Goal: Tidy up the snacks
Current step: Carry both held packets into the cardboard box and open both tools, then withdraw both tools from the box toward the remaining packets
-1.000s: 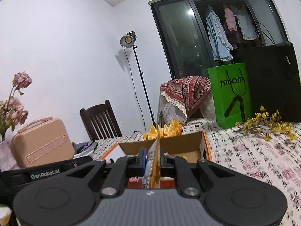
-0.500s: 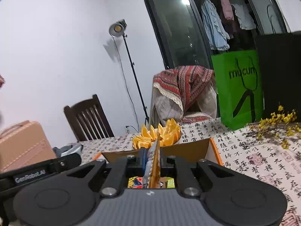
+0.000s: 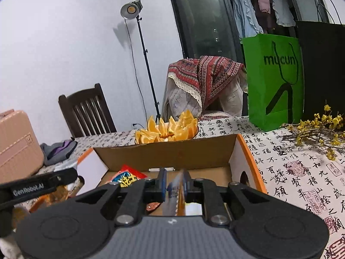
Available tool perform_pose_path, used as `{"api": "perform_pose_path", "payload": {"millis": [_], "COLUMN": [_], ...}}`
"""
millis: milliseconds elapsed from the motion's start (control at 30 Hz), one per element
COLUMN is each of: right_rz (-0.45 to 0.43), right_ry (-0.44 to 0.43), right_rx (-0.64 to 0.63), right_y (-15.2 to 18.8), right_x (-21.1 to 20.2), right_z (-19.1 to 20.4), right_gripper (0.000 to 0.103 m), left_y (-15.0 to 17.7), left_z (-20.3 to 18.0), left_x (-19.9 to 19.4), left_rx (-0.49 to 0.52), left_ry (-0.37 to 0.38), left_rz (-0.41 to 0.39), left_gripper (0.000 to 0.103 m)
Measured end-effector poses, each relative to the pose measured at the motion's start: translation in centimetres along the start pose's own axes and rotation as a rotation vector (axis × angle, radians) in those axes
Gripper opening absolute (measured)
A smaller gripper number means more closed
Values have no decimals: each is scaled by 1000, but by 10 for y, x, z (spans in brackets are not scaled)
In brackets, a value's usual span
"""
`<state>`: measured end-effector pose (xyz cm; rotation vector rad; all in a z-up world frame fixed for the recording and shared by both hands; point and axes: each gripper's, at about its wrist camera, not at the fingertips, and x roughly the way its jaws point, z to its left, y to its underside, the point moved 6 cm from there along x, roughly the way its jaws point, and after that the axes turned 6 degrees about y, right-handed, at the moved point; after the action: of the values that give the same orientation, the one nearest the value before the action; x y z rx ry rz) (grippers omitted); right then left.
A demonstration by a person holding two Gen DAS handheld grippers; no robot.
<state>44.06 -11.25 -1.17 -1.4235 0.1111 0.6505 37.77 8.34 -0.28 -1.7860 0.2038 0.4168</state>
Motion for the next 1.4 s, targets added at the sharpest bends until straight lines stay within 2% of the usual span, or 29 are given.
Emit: {"api": "perform_pose_path", "payload": {"millis": [33, 100, 133, 233, 567, 867, 1067, 1400], "right_rz": [4, 2, -4, -23, -49, -89, -99, -76], "right_ry": [-1, 19, 27, 24, 39, 56, 68, 56], "right_rx": [-1, 0, -1, 7, -28, -88, -116, -125], "right_y": [0, 1, 0, -3, -7, -13, -3, 37], "right_x": [-2, -4, -5, -11, -23, -62, -97, -154], "right_z": [0, -2, -3, -6, -3, 6, 2, -10], "right_gripper": [36, 80, 86, 102, 103, 103, 103, 103], "left_y": [0, -2, -3, -7, -13, -26, -15, 21], "left_z": [1, 3, 3, 3, 0, -8, -10, -4], "left_x": [-2, -7, -10, -17, -29, -77, -110, -162], "left_rx": [-7, -21, -23, -33, -10, -3, 35, 92], "left_ry": [4, -10, -16, -2, -30, -23, -15, 5], "left_rz": [-6, -38, -54, -87, -90, -136, -136, -121], "left_gripper": [77, 96, 103, 103, 103, 103, 103, 103]}}
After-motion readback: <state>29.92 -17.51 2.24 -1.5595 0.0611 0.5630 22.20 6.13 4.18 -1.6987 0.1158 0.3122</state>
